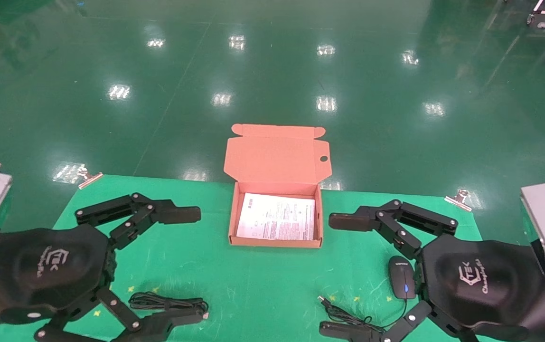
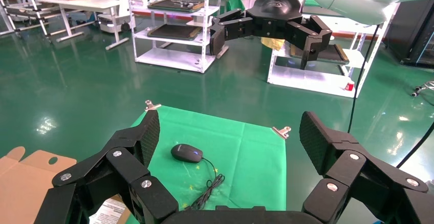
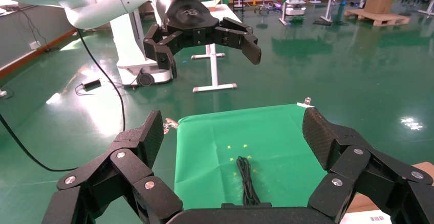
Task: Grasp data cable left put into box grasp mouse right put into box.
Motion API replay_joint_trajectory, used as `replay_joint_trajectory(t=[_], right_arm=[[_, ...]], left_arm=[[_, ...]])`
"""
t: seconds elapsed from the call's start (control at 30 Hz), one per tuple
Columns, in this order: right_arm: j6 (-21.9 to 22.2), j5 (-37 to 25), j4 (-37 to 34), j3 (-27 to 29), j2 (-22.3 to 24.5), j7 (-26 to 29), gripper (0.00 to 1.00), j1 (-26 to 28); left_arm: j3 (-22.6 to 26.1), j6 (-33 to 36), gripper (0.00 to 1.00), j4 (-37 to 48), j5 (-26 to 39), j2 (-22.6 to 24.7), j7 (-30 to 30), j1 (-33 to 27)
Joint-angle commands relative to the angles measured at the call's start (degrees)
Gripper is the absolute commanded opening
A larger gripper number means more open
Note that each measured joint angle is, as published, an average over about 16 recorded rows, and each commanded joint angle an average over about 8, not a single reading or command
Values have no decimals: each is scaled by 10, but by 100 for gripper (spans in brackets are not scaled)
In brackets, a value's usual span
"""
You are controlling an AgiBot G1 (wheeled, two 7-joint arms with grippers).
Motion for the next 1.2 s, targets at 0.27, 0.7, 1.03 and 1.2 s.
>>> replay_joint_trajectory(t=[0.27, 0.7, 1.03, 1.2], right_arm=[[-19, -25, -19, -10, -2, -6, 100, 38], [-51, -198, 8, -128, -4, 1, 100, 173], [-55, -344, 31, -323, -25, -29, 100, 303], [-52, -405, 32, -422, -42, -37, 100, 357]], left_arm=[[19, 3, 100, -11, 52, 2, -14, -55], [97, 12, 100, -25, 238, 34, -29, -165], [173, 11, 100, -34, 404, 86, -2, -229], [214, 3, 100, -37, 490, 115, 21, -245]])
